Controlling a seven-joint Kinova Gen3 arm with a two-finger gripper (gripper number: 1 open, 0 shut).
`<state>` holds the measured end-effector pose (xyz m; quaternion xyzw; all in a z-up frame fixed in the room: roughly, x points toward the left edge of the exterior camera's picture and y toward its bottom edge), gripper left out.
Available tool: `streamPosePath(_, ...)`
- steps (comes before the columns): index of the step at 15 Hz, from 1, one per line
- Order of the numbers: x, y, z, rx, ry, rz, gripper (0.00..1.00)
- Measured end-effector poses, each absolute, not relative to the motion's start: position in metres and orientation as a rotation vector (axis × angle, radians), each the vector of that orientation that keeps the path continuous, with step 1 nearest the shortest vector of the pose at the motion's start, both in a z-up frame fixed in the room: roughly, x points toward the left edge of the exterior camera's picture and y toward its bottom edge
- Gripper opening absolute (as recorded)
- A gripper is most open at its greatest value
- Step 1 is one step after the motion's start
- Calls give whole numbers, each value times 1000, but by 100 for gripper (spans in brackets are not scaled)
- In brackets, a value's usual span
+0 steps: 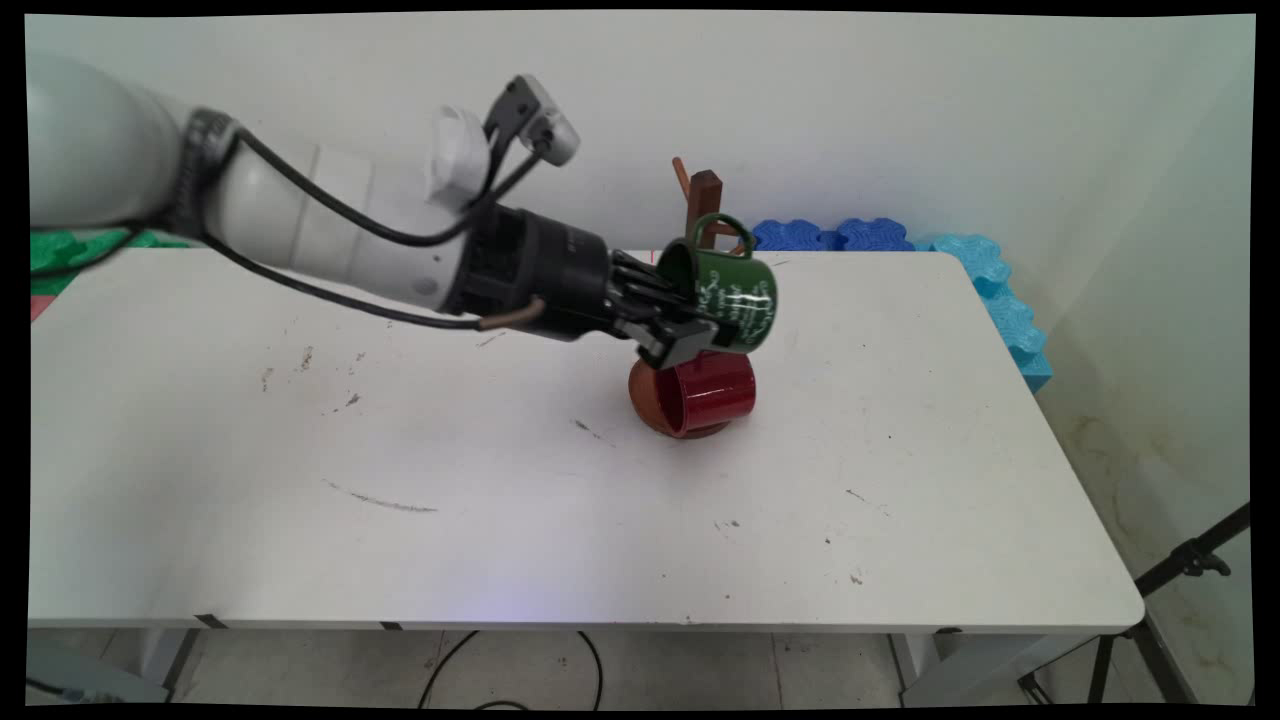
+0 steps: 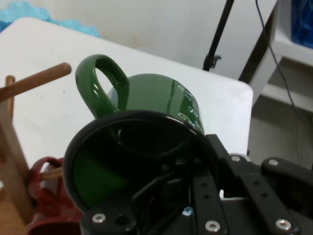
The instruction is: Place the picked object on the table
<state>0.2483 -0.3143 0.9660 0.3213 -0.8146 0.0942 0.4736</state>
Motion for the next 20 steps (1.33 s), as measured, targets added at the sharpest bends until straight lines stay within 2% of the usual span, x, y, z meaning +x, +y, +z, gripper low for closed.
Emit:
streamPosePath(11,304,-318,1008,709,-2296,270,0)
streamPosePath(20,339,-307,997,630,-2582,279,0)
